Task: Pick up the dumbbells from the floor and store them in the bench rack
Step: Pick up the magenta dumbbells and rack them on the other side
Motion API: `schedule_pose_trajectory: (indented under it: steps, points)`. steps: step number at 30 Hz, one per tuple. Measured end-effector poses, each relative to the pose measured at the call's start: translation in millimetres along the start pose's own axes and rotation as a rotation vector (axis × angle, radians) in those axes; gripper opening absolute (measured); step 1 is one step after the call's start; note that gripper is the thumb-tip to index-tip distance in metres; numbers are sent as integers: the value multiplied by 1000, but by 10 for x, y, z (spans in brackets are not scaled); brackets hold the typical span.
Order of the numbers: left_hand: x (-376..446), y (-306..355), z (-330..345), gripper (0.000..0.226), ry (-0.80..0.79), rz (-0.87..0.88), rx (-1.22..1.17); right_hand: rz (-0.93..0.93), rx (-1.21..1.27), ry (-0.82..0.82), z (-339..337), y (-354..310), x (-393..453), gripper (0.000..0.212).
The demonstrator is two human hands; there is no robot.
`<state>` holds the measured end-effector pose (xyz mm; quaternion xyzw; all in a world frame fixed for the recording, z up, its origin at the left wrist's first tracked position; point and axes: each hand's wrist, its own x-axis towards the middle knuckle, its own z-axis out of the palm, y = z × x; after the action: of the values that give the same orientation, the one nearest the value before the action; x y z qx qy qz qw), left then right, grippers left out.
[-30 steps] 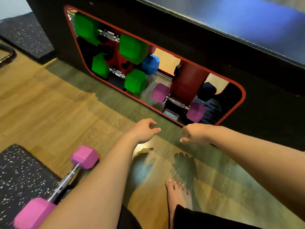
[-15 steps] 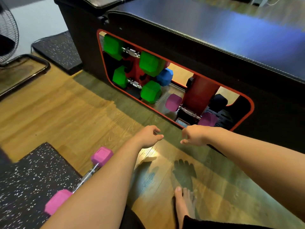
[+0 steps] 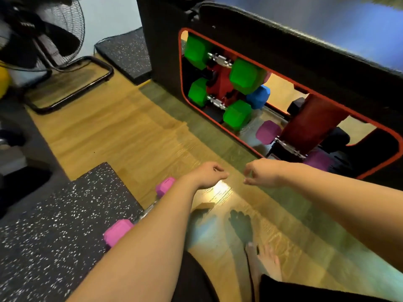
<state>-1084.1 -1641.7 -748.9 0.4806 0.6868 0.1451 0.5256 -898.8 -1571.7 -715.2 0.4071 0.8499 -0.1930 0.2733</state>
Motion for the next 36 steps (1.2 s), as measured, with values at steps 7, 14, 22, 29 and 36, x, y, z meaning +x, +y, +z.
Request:
schedule_pose_trajectory:
  steps: [7,14,22,29,36]
  points:
    - [-345,-582,-480,21,149,-115,-141,-206,14,-34,-124,-846,213,41]
    - [-981,-1641,-703,45,370,-350,73,-354,-64,-59,21,-1869,681,42]
    - [-1296,-2316,-449,107,445,-630,39,-215,-6,74,786,-2317,1240,72]
    - [-1310,-2309,-402,110,416,-635,76,40,182,140,977,-2302,1498,63]
    - [-1283,-2341,-390,99,425,-615,98,65,371,134,1017,-2262,1539,46]
